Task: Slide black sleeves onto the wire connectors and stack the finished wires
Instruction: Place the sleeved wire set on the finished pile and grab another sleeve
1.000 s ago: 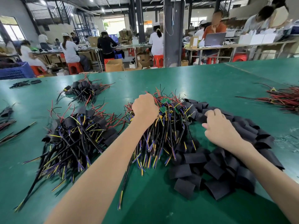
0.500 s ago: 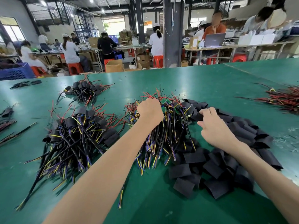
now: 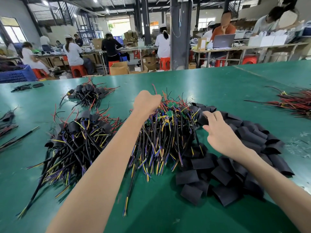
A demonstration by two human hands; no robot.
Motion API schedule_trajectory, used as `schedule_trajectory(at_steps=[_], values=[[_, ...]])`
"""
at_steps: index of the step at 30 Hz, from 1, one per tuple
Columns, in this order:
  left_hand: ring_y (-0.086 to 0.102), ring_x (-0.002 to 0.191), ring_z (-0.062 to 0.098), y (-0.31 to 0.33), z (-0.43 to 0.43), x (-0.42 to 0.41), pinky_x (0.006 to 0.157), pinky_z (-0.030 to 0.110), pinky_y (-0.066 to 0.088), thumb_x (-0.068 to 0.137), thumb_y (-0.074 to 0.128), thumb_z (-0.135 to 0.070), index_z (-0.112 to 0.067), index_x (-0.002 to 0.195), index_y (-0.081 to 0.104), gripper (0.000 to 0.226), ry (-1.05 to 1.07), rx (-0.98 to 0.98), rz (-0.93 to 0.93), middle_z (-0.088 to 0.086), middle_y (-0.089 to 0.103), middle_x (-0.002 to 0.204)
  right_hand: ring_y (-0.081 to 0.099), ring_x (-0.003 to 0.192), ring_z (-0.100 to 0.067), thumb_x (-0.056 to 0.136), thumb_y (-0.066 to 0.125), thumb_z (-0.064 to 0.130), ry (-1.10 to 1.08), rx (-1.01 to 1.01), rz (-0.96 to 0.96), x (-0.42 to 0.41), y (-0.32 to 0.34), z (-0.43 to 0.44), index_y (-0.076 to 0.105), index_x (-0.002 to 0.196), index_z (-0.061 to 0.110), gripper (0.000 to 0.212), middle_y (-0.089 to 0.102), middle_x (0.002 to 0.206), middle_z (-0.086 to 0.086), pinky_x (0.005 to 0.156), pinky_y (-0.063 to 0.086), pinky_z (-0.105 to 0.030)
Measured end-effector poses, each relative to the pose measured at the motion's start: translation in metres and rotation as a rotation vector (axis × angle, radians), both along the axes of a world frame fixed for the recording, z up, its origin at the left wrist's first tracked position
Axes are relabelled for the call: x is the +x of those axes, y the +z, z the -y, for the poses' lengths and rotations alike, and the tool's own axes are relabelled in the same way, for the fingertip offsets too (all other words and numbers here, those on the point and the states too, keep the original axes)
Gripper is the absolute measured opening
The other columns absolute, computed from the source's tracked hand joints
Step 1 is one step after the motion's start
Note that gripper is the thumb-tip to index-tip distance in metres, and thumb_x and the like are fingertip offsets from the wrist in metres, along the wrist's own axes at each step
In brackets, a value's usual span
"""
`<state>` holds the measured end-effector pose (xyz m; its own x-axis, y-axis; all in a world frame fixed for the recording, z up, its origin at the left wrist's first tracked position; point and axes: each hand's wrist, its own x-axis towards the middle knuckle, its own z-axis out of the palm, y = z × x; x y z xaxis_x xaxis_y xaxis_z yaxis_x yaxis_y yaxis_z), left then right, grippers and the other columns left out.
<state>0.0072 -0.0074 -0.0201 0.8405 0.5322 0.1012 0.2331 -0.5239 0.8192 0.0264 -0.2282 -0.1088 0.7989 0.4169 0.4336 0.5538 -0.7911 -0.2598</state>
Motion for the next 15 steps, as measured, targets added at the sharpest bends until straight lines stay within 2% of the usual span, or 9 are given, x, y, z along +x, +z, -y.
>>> schedule_trajectory(at_steps=[2,4,5,7,8,10,12,13,15], values=[[0.052,0.053,0.017,0.011,-0.001,-0.010,0.054,0.025,0.054,0.089,0.047,-0.007,-0.006,0.075,0.053,0.015,-0.056,-0.291,0.074,0.006,0.049,0.069,0.033,0.060,-0.023,0.086,0.055,-0.004,0.033,0.028,0.017,0.000,0.000,-0.001,0.044,0.125,0.001,0.041,0.041,0.108,-0.015,0.058,0.020,-0.027],[0.054,0.048,0.014,0.022,0.002,-0.022,0.055,0.026,0.055,0.092,0.043,-0.003,-0.001,0.085,0.054,0.014,-0.116,-0.557,0.169,0.009,0.048,0.079,0.030,0.062,-0.020,0.077,0.060,-0.016,0.069,-0.022,0.052,-0.004,0.001,-0.002,0.054,0.105,-0.012,0.029,0.048,0.103,-0.021,0.056,0.013,-0.024],[0.053,0.045,0.013,0.027,0.001,-0.029,0.051,0.023,0.053,0.093,0.041,-0.002,0.000,0.088,0.053,0.013,-0.128,-0.635,0.219,0.010,0.046,0.080,0.031,0.065,-0.021,0.072,0.062,-0.020,0.069,-0.033,0.086,-0.005,0.001,-0.002,0.055,0.096,-0.015,0.025,0.050,0.101,-0.023,0.056,0.012,-0.023],[0.046,0.048,0.012,0.037,-0.002,-0.040,0.041,0.018,0.040,0.095,0.040,-0.004,-0.002,0.086,0.053,0.016,-0.124,-0.630,0.291,0.007,0.042,0.076,0.034,0.070,-0.025,0.076,0.060,-0.019,0.053,-0.027,0.071,-0.005,0.000,-0.003,0.054,0.099,-0.017,0.024,0.050,0.105,-0.025,0.058,0.015,-0.021],[0.041,0.050,0.011,0.041,-0.005,-0.044,0.039,0.017,0.033,0.095,0.042,-0.008,-0.006,0.084,0.054,0.017,-0.125,-0.533,0.315,0.004,0.040,0.073,0.039,0.072,-0.029,0.080,0.058,-0.017,0.054,-0.040,0.069,-0.004,-0.001,-0.003,0.054,0.101,-0.018,0.022,0.050,0.109,-0.026,0.059,0.017,-0.021],[0.034,0.050,0.009,0.049,-0.012,-0.055,0.040,0.016,0.024,0.096,0.047,-0.016,-0.015,0.082,0.057,0.018,-0.162,-0.221,0.366,-0.004,0.039,0.066,0.048,0.087,-0.040,0.086,0.053,-0.011,0.069,-0.070,0.080,0.001,-0.005,-0.003,0.054,0.103,-0.018,0.018,0.047,0.114,-0.028,0.068,0.023,-0.027],[0.032,0.047,0.009,0.056,-0.018,-0.068,0.039,0.015,0.022,0.096,0.049,-0.022,-0.020,0.078,0.060,0.021,-0.220,0.114,0.444,-0.014,0.043,0.056,0.047,0.102,-0.039,0.093,0.050,0.001,0.095,-0.038,0.055,0.002,-0.006,-0.004,0.051,0.113,-0.016,0.026,0.046,0.115,-0.026,0.082,0.026,-0.030],[0.035,0.047,0.009,0.060,-0.021,-0.076,0.040,0.014,0.025,0.096,0.050,-0.024,-0.020,0.078,0.062,0.022,-0.245,0.289,0.480,-0.015,0.049,0.056,0.047,0.103,-0.036,0.095,0.050,0.008,0.107,0.013,0.039,0.001,-0.005,-0.005,0.049,0.118,-0.012,0.031,0.047,0.113,-0.023,0.084,0.026,-0.027],[0.047,0.057,0.010,0.061,-0.027,-0.087,0.056,0.015,0.039,0.095,0.051,-0.028,-0.019,0.081,0.066,0.022,-0.266,0.641,0.468,-0.009,0.059,0.071,0.048,0.100,-0.029,0.095,0.053,0.019,0.117,0.114,0.012,0.000,-0.003,-0.007,0.049,0.120,-0.004,0.035,0.048,0.106,-0.013,0.077,0.024,-0.019]])
